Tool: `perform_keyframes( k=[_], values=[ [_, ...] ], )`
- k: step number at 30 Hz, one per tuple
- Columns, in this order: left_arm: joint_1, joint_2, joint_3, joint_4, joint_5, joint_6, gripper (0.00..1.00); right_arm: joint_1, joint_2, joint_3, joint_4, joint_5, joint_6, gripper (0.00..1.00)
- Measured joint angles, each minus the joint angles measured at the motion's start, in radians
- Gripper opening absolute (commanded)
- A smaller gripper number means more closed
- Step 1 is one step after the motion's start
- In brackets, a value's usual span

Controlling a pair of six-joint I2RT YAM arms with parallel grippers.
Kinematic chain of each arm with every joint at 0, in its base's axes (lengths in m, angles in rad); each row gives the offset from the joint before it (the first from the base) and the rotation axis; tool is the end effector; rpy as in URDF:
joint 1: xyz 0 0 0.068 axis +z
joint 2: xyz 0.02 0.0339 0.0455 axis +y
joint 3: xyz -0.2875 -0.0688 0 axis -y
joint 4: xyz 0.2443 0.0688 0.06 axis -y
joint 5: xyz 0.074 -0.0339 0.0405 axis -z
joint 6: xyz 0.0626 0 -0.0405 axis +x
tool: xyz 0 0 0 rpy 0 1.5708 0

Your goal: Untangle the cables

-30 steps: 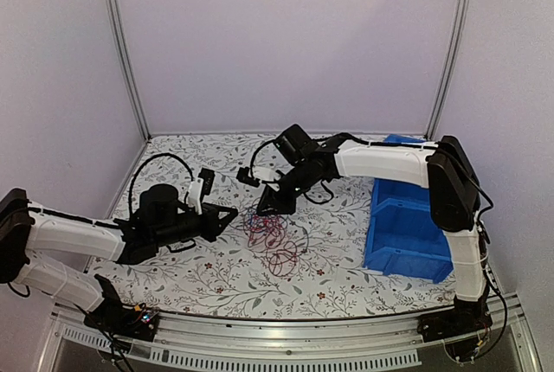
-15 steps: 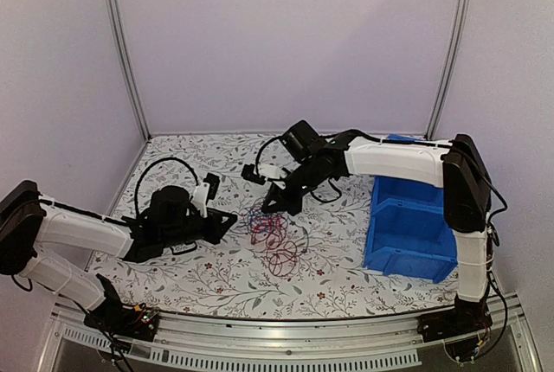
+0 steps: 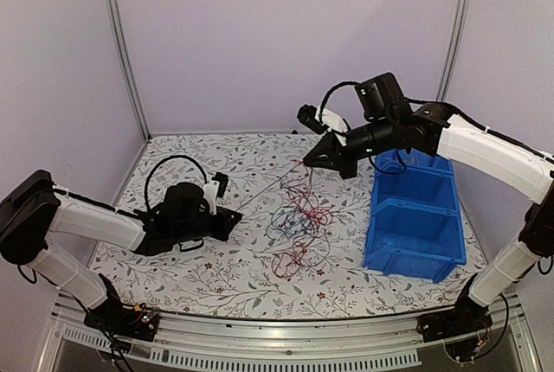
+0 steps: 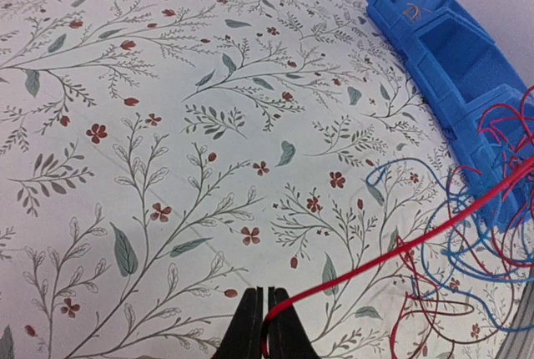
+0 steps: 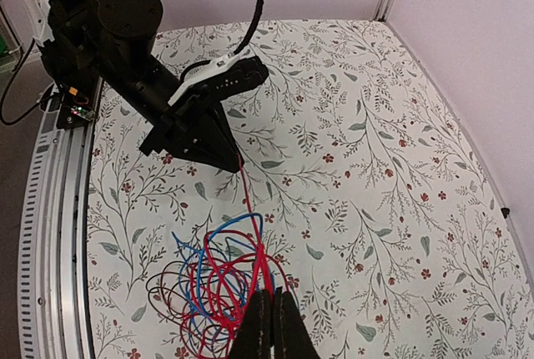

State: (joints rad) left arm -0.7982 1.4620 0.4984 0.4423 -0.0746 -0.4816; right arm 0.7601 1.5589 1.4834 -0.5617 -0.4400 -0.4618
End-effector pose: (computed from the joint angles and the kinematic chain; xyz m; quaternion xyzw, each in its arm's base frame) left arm 0.2098 -0.2085 0.1650 0.1179 0.8570 -0.2731 0.4209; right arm 0.2496 0.2741 0.3647 -0.5804 0.6575 0.2580 0.4053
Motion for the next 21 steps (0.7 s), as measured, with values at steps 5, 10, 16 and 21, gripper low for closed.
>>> perform_keyframes(
  k=[5, 10, 16, 21],
  values=[
    [0.000, -0.003, 0.033, -0.095, -0.047, 0.003, 0.22, -0.031, -0.043, -0.124, 0.049, -0.035, 0.003, 0.00],
    [-0.042, -0.079, 0.035, -0.188, -0.105, 0.035, 0.44, -0.042, -0.048, -0.210, 0.122, -0.070, 0.002, 0.00],
    [-0.126, -0.261, 0.040, -0.158, -0.135, 0.045, 0.42, -0.043, -0.037, -0.258, 0.198, -0.064, 0.005, 0.00],
    [-0.134, -0.202, 0.119, -0.116, -0.048, -0.010, 0.41, -0.043, -0.039, -0.313, 0.248, -0.064, 0.021, 0.00]
  ],
)
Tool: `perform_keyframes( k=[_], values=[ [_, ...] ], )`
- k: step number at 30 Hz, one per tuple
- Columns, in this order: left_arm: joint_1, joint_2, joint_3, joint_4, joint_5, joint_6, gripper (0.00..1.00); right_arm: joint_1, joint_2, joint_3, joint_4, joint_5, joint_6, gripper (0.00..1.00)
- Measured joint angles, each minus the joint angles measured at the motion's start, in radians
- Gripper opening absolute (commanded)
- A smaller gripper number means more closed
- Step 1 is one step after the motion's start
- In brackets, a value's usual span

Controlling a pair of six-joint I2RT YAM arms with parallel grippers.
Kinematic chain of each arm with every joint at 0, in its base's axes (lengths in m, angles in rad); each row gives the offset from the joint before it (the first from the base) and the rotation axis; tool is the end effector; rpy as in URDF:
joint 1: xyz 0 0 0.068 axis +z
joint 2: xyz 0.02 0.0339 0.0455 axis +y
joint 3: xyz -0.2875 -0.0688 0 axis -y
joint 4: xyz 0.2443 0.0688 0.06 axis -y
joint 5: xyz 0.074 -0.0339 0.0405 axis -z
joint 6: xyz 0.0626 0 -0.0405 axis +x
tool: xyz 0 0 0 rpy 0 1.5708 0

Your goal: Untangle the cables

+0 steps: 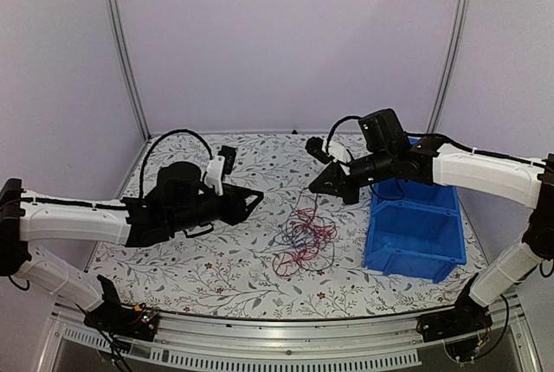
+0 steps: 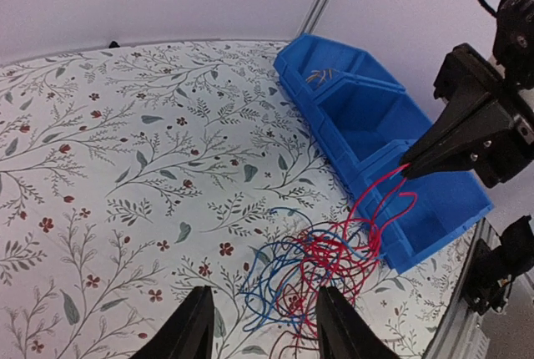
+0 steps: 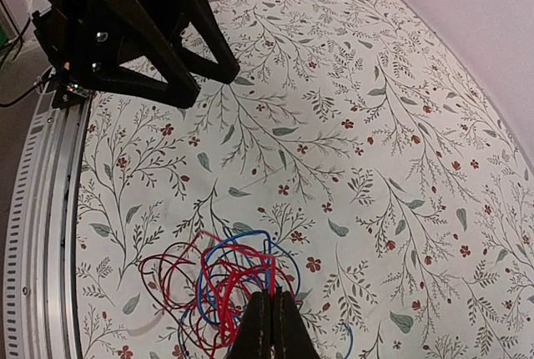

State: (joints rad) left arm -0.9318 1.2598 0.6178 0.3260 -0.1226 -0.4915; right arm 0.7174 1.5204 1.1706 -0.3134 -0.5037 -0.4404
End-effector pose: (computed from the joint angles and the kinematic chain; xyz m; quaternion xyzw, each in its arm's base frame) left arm 0.1809 -0.2306 0.2467 0.1414 0.7964 -0.3451 0.4761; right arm 0.2492 0.2575 0.2940 -0.5677 0.6688 0.2804 0.3896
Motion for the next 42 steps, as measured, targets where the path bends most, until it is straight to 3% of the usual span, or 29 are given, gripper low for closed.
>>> perform_keyframes(
  k=[4, 7, 9, 15, 24, 27, 31, 33, 38, 42],
  values=[
    [-0.013, 0.148, 0.150, -0.026, 0.084, -0.048, 0.46, 0.000, -0.001, -0.007, 0.015, 0.001, 0.003, 0.00],
    [-0.035, 0.207, 0.235, -0.079, 0.085, -0.078, 0.35, 0.000, -0.003, -0.014, 0.037, 0.001, 0.005, 0.00],
    [-0.042, 0.219, 0.258, -0.097, 0.092, -0.102, 0.32, 0.000, -0.003, -0.022, 0.046, 0.001, 0.007, 0.00],
    [-0.043, 0.287, 0.335, -0.185, 0.130, -0.218, 0.43, 0.000, -0.003, -0.038, 0.055, 0.008, 0.007, 0.00],
    [-0.028, 0.321, 0.339, -0.308, 0.150, -0.387, 0.43, 0.000, -0.003, -0.040, 0.068, 0.010, 0.007, 0.00],
    [-0.023, 0.345, 0.339, -0.301, 0.187, -0.406, 0.36, 0.000, -0.003, -0.041, 0.068, 0.011, 0.007, 0.00],
    [-0.021, 0.393, 0.339, -0.294, 0.229, -0.415, 0.08, 0.000, -0.003, -0.046, 0.070, 0.012, 0.007, 0.00],
    [-0.017, 0.407, 0.339, -0.283, 0.241, -0.414, 0.00, 0.000, -0.003, -0.047, 0.071, 0.014, 0.007, 0.00],
    [-0.005, 0.380, 0.339, -0.293, 0.181, -0.383, 0.00, 0.000, -0.003, -0.058, 0.077, 0.021, 0.006, 0.00],
    [0.003, 0.236, 0.360, -0.386, 0.034, -0.295, 0.00, 0.000, 0.014, -0.065, 0.080, 0.023, 0.006, 0.00]
  ],
)
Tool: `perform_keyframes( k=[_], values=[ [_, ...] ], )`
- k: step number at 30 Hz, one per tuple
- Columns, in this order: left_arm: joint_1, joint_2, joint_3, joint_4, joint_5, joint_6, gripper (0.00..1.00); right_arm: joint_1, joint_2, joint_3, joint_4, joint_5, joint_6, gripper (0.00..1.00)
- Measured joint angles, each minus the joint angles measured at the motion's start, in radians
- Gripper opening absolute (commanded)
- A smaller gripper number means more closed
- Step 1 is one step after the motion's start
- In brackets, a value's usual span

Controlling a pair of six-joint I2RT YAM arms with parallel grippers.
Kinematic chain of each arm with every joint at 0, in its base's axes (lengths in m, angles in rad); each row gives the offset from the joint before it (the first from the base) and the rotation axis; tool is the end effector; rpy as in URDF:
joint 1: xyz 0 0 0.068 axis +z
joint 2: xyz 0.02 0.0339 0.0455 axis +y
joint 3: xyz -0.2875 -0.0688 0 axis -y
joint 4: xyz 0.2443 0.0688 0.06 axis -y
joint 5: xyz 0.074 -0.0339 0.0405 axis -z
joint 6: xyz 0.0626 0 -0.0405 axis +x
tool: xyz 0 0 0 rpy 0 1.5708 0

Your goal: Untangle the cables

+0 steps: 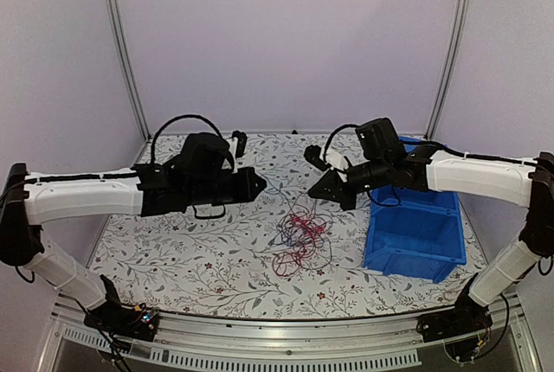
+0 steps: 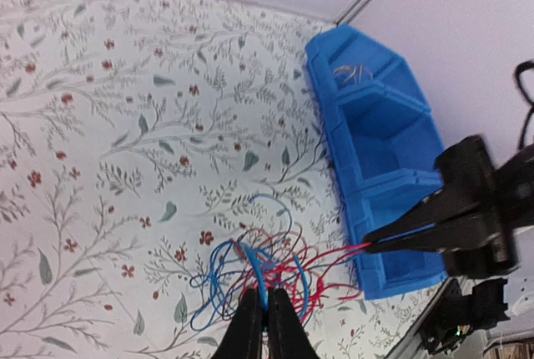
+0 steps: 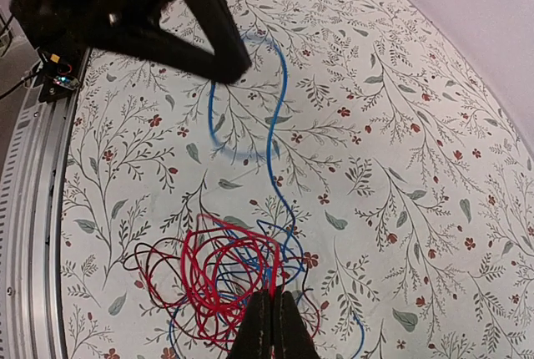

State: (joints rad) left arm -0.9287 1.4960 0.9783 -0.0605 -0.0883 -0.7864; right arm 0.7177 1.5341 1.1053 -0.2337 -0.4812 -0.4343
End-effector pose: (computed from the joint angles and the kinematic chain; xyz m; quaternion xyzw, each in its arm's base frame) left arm 0.2168 -0.2807 0.2569 0.0415 0.8778 -0.3344 0.3406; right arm 0.2511 0.2577 0.2742 -0.5630 0.6750 0.2722 0.3915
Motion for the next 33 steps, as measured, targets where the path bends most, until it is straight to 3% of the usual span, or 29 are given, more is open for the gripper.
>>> perform_keyframes(
  k=[6, 10, 15, 22, 26, 29, 33],
  values=[
    [0.004, -0.292, 0.183, -0.092, -0.238, 0.189, 0.00, 0.000, 0.154, 0.012, -0.002, 0.000, 0.002, 0.00],
    [0.006, -0.393, 0.336, -0.121, -0.350, 0.312, 0.00, 0.000, 0.262, 0.031, -0.035, 0.005, 0.009, 0.00],
    [0.007, -0.383, 0.585, -0.196, -0.439, 0.468, 0.00, 0.000, 0.315, 0.058, -0.058, 0.029, 0.016, 0.00],
    [0.007, -0.293, 0.957, -0.259, -0.434, 0.621, 0.00, 0.000, 0.370, 0.095, -0.069, 0.079, 0.027, 0.00],
    [0.007, -0.296, 1.027, -0.254, -0.410, 0.656, 0.00, 0.000, 0.393, 0.098, -0.080, 0.108, 0.029, 0.00],
    [0.007, -0.326, 0.985, -0.240, -0.400, 0.663, 0.00, 0.000, 0.399, 0.100, -0.090, 0.111, 0.029, 0.21],
    [0.007, -0.389, 0.809, -0.200, -0.389, 0.655, 0.00, 0.000, 0.396, 0.124, -0.126, 0.111, 0.009, 0.43]
  ],
)
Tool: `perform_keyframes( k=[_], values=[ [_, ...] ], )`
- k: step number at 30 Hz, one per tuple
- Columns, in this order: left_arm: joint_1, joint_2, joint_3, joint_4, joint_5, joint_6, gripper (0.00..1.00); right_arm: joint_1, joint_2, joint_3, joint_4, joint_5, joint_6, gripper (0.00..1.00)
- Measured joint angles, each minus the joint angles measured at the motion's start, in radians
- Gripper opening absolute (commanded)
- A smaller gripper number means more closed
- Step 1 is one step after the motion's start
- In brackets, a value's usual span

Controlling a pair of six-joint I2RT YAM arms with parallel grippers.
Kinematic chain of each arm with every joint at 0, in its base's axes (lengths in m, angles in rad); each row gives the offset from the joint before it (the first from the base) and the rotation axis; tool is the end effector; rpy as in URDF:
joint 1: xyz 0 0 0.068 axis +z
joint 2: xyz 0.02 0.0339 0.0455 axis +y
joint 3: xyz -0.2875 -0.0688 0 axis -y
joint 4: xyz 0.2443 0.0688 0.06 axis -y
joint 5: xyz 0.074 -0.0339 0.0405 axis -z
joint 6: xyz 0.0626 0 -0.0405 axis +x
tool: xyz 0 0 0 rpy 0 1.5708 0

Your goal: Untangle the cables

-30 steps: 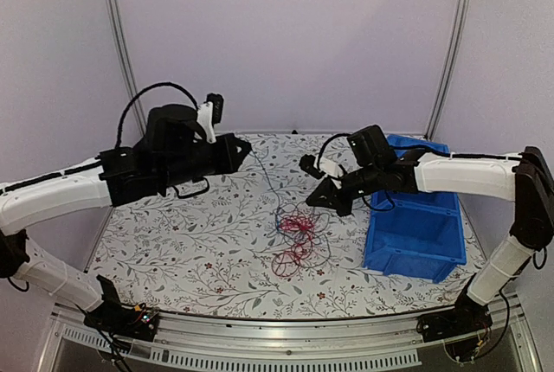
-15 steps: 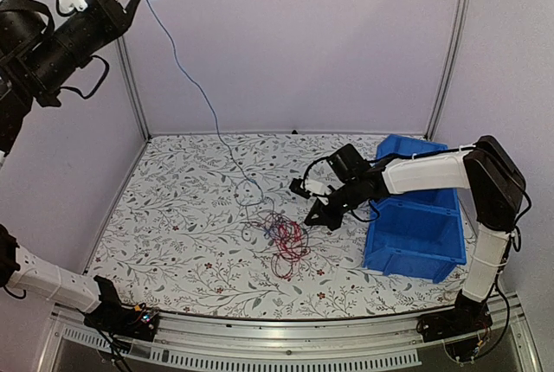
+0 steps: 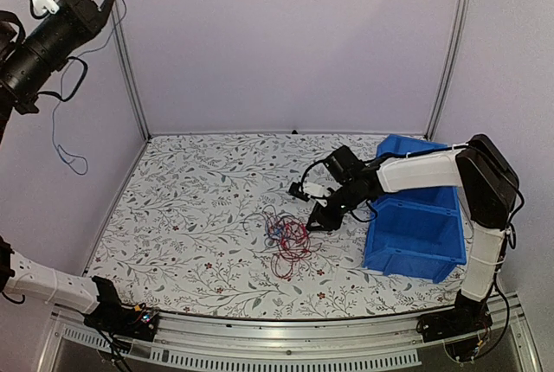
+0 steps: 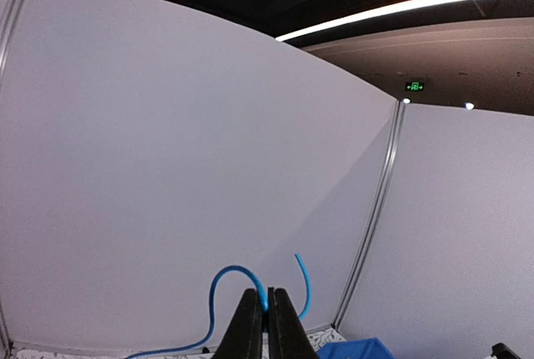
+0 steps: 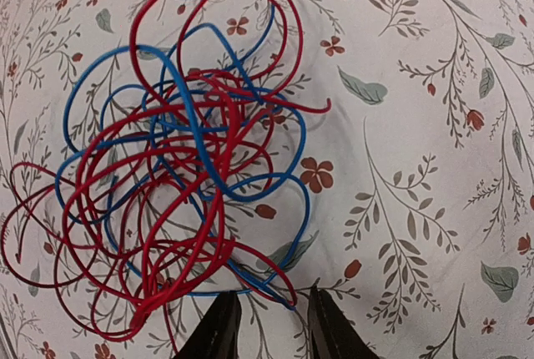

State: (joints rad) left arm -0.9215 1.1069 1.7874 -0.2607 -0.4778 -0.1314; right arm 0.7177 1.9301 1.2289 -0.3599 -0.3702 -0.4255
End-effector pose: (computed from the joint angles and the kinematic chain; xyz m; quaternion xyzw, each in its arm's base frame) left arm 0.1208 -0.1115 0.6238 0.0203 0.5645 -0.2982 0.7694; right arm 0.2948 0.2874 0.1553 -0.5536 0.7749 0.2123 0.2192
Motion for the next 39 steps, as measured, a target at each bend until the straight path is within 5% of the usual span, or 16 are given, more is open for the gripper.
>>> perform_keyframes(
  k=[5, 9, 15, 18, 33, 39],
  values=[
    [0.000, -0.063, -0.277, 0.044, 0.000, -0.030, 0.00, 0.000, -0.128, 0.006, -0.051, -0.008, -0.021, 0.69],
    [0.000, -0.087, -0.455, 0.071, 0.002, -0.060, 0.00, 0.000, -0.340, 0.072, -0.105, -0.055, -0.053, 0.73],
    [0.000, -0.100, -0.583, 0.152, 0.055, -0.102, 0.00, 0.001, -0.437, 0.214, -0.118, -0.099, -0.044, 0.74],
    [0.000, -0.088, -0.627, 0.207, 0.097, -0.126, 0.00, 0.001, -0.431, 0.242, -0.124, -0.111, -0.014, 0.98],
    [0.000, 0.030, -0.690, 0.361, 0.347, -0.227, 0.00, 0.114, -0.150, 0.514, -0.155, -0.242, 0.052, 0.98],
    [-0.001, -0.003, -0.729, 0.379, 0.366, -0.259, 0.00, 0.160, -0.108, 0.516, -0.149, -0.291, 0.062, 0.88]
  ],
)
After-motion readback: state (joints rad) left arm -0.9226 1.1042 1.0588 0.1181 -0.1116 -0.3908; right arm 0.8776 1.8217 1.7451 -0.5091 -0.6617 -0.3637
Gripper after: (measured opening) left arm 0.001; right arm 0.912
